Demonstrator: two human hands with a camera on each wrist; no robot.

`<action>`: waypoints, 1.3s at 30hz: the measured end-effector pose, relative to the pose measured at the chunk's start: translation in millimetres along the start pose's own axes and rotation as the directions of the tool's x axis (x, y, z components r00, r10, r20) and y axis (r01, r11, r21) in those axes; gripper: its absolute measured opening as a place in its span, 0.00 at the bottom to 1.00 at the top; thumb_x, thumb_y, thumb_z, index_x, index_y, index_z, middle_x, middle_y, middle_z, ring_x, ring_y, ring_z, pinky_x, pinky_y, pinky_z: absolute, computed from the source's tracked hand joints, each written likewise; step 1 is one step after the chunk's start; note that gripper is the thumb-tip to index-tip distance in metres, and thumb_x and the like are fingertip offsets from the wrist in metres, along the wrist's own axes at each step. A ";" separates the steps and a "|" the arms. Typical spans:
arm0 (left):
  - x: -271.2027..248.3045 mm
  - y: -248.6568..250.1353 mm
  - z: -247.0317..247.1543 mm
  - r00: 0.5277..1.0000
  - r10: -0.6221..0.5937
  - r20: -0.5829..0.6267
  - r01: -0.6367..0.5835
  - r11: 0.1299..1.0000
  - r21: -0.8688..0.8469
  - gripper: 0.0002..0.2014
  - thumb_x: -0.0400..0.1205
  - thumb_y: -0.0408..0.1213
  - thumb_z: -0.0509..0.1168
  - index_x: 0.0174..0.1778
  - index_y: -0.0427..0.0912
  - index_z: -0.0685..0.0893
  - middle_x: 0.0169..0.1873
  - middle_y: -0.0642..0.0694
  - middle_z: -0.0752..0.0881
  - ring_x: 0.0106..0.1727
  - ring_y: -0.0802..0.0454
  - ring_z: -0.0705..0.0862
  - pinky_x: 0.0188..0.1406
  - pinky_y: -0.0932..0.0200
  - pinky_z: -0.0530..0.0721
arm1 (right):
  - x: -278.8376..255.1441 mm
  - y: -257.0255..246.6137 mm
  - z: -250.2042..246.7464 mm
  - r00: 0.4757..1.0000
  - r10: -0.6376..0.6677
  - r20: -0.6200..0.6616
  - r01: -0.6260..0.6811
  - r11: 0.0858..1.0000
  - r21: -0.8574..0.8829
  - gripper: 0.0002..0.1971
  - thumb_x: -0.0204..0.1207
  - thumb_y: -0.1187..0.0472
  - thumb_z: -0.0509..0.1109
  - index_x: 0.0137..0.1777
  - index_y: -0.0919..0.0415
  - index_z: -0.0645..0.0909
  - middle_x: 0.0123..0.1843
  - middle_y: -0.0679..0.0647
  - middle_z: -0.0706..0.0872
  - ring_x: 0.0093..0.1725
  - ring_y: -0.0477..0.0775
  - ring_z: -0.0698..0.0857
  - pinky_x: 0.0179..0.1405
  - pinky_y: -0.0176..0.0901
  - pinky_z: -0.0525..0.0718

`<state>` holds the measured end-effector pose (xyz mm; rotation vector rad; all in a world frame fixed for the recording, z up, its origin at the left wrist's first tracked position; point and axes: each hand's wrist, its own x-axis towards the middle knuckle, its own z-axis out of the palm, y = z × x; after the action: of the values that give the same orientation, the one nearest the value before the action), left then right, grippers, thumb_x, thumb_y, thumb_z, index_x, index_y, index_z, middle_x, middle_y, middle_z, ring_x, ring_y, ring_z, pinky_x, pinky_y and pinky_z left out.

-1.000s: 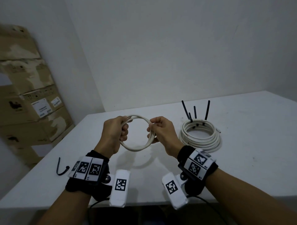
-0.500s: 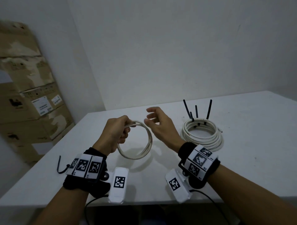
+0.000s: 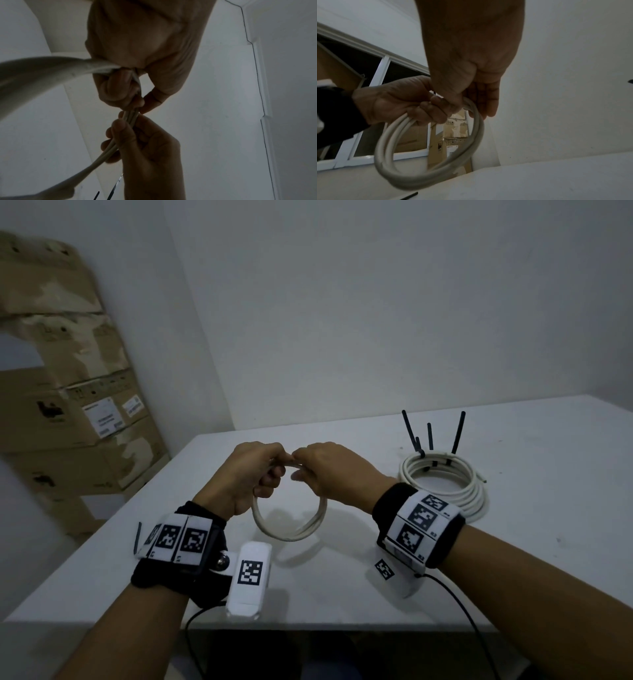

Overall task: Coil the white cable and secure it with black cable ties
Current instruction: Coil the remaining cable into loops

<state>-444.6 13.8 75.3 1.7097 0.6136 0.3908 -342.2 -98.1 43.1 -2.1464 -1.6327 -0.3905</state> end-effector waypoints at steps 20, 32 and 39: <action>-10.3 -11.4 -55.0 0.996 0.083 -0.026 -0.082 0.997 0.013 0.10 0.84 0.31 0.63 0.36 0.39 0.75 0.27 0.42 0.81 0.20 0.54 0.71 0.14 0.65 0.67 | 33.6 -33.2 21.9 0.998 0.043 -0.049 -0.034 0.983 0.182 0.11 0.82 0.55 0.64 0.45 0.63 0.80 0.34 0.52 0.77 0.35 0.54 0.75 0.36 0.44 0.69; -24.2 -32.3 -167.5 0.983 0.004 -0.185 -0.020 0.996 -0.081 0.16 0.82 0.26 0.59 0.30 0.43 0.66 0.23 0.45 0.73 0.12 0.59 0.60 0.10 0.74 0.55 | 93.3 -56.8 79.2 0.909 0.103 0.404 -0.334 0.759 0.558 0.12 0.82 0.57 0.63 0.57 0.59 0.84 0.41 0.55 0.86 0.34 0.50 0.84 0.29 0.39 0.82; -29.7 -47.0 -210.9 0.978 -0.045 -0.202 0.032 0.997 -0.069 0.16 0.83 0.28 0.59 0.30 0.43 0.66 0.23 0.46 0.69 0.12 0.59 0.59 0.09 0.74 0.56 | 129.0 -111.1 132.7 0.742 -0.117 0.660 -0.228 0.881 0.414 0.18 0.82 0.61 0.63 0.71 0.52 0.76 0.38 0.53 0.83 0.30 0.50 0.83 0.26 0.36 0.79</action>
<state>-596.5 170.2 79.4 1.6048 0.7733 0.5572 -417.3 100.3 3.2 -2.0283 -1.7430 0.8458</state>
